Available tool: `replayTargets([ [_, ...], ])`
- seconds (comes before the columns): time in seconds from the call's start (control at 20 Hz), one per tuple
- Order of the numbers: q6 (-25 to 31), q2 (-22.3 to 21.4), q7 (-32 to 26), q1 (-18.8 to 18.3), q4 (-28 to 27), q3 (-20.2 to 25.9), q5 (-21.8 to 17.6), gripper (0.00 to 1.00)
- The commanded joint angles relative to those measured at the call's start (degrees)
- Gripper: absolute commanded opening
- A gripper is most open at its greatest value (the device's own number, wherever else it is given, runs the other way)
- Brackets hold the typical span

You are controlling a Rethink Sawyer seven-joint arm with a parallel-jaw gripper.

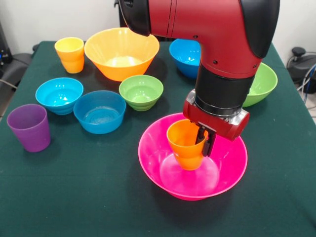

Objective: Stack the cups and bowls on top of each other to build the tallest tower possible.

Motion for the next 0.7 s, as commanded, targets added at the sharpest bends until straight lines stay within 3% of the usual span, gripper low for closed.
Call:
replayTargets([
  [0.05, -2.21, 0.58, -3.02, -0.29, 3.55, 6.32, -0.25, 0.0],
  [0.7, -1.7, 0.91, -3.1, -0.07, 1.75, 5.84, -0.65, 0.0],
])
